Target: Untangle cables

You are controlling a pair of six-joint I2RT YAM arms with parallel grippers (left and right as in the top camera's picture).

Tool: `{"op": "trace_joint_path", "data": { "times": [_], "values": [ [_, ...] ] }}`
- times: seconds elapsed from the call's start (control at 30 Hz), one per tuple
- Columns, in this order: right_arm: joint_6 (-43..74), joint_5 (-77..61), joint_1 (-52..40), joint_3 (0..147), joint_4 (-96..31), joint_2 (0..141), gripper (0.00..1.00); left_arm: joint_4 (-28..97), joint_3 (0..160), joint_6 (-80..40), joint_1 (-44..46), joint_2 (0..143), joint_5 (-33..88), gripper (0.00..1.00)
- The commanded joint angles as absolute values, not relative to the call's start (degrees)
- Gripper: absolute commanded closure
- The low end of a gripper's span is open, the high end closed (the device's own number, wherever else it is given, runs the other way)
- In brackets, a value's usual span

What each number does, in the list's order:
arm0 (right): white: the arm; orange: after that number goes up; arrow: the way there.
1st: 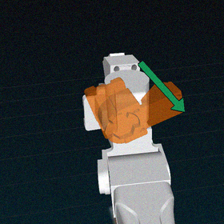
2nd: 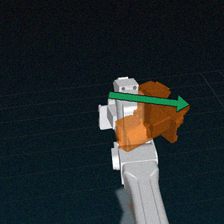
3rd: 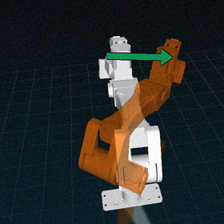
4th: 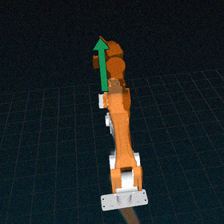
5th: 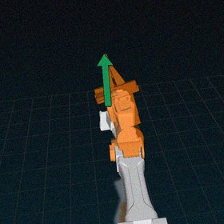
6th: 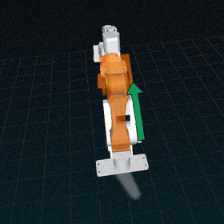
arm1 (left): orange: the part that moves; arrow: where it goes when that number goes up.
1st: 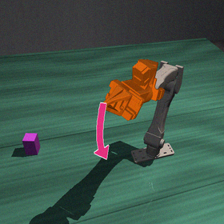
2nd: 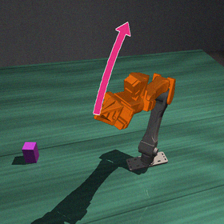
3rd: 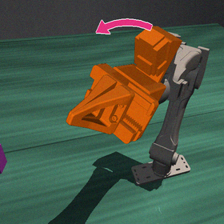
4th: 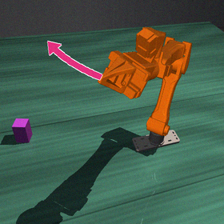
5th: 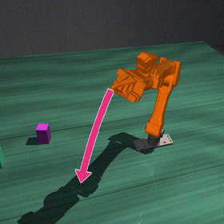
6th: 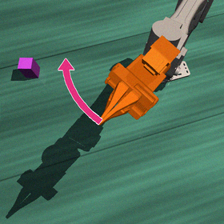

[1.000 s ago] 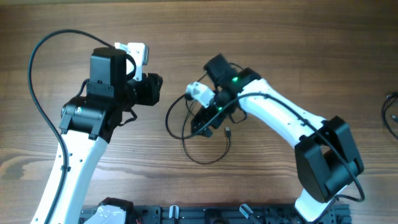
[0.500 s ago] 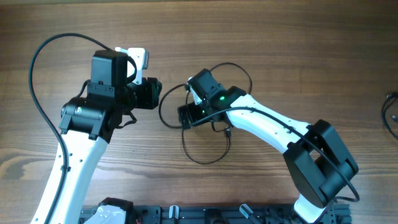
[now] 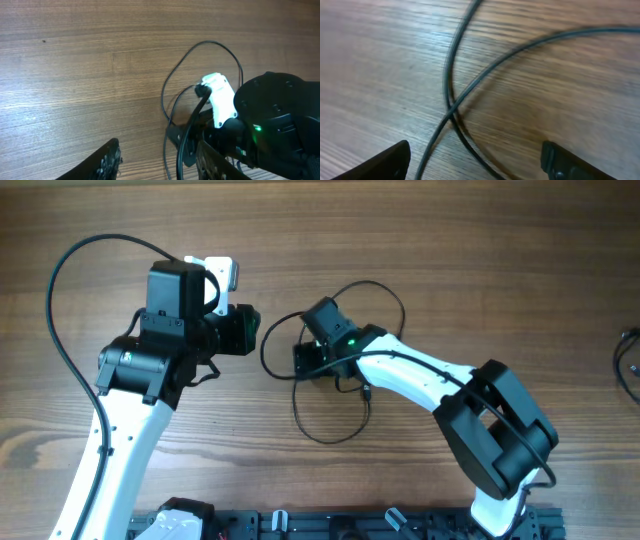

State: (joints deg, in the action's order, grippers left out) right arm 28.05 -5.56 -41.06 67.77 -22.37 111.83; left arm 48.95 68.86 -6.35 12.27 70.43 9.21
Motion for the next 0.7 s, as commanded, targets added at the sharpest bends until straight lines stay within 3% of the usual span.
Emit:
{"op": "trace_joint_path", "data": {
  "times": [0.0, 0.1, 0.2, 0.47, 0.67],
  "values": [
    [15.35, -12.05, -40.88, 66.72, -23.62, 118.48, 0.15, 48.93, 69.01, -6.72, 12.1, 70.08, 8.93, 0.49],
    [15.16, -12.88, -40.88, 66.72, -24.58, 120.55, 0.19, 48.93, 69.01, -6.72, 12.1, 70.08, 8.93, 0.49],
    [15.49, -15.55, -40.88, 66.72, -24.71, 121.36, 0.3, 48.93, 69.01, -6.72, 12.1, 70.08, 8.93, 0.49],
    [30.68, -13.54, -40.93, 66.72, -27.24, 121.43, 0.32, 48.4, 69.01, -6.42, 12.08, 70.08, 8.73, 0.49],
    [29.65, -4.25, -40.91, 66.72, -37.71, 121.45, 0.33, 47.37, 69.01, -6.46, 12.08, 70.06, 7.79, 0.49]
  ]
}}
